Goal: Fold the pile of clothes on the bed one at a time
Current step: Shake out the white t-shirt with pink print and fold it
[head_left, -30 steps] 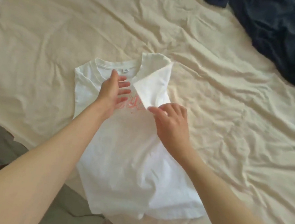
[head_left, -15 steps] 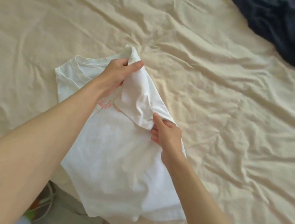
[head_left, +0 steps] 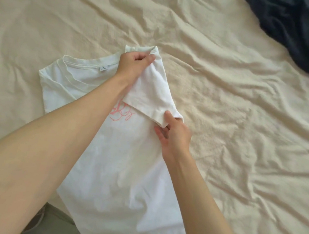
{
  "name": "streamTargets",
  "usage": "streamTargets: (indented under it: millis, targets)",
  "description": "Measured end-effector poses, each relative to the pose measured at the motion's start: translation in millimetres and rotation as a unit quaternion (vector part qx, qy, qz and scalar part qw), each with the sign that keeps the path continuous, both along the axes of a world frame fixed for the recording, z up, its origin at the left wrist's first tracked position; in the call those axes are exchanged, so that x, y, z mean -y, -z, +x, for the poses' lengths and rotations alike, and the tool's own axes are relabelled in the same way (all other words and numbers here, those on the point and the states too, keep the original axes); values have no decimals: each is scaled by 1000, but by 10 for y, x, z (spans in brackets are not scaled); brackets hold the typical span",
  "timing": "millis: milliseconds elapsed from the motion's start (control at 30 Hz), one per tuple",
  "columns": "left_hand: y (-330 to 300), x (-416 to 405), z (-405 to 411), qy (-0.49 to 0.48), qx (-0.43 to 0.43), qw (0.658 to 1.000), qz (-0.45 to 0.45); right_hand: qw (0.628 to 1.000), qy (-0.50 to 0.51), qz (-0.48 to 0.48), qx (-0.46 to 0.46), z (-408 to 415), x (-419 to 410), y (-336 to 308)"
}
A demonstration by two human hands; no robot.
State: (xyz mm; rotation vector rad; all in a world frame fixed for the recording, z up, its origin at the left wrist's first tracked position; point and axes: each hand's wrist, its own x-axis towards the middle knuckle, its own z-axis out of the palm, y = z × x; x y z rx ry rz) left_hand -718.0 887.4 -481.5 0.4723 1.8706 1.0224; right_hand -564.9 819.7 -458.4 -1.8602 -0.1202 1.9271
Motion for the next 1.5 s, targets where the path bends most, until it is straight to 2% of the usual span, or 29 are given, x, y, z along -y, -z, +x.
streamTargets:
  millis: [100,233,333,367,400,467,533,567,633,733,767,833,933,1033,1100,1200,1267,1367,1500]
  targets:
    - [57,-69,-30,3,-35,999,-9,999,-42,19,26,-5,-4,24]
    - [59,-63,-10,35,-68,997,11,978,-171,75,96,34,59,-7]
    - [50,118,-3,118,-191,974,-24,936,-273,121,187,141,146,-64]
    - [49,201,3,154,-240,957,-51,905,-299,171,250,184,190,-68]
    - [55,280,1,186,-282,938,-77,853,-323,254,320,222,235,-66]
    - [65,393,-17,225,-339,908,-105,704,-374,440,413,247,299,-56]
    - [57,424,-39,244,-374,888,-113,570,-458,531,428,220,290,23]
    - [42,428,-44,253,-392,877,-113,521,-521,533,416,210,271,81]
    - [-19,496,-24,272,-438,851,-96,452,-646,481,384,214,217,168]
    - [-140,822,0,260,-484,835,-30,404,-713,439,369,290,157,301]
    - [-181,987,-16,242,-481,842,-20,402,-710,444,370,308,162,293]
    - [-232,1397,-71,193,-470,861,-38,427,-687,461,363,353,226,245]
    - [-273,2087,-173,105,-433,887,-120,503,-654,450,342,544,442,154]
    - [-280,2649,-230,-12,-349,920,-178,569,-614,427,341,888,785,58]
    - [-275,2890,-221,-86,-302,930,-192,630,-572,394,347,1096,1015,-2]
    - [-260,3115,-191,-198,-198,944,-176,755,-475,286,350,1299,1236,-51]
    - [-255,3246,-194,-237,-115,948,-180,807,-436,200,344,1389,1306,-45]
    - [-246,3465,-164,-234,34,956,-173,824,-441,137,330,1482,1351,-38]
    - [-245,3814,63,-41,126,958,-253,850,-448,77,267,1565,1306,-78]
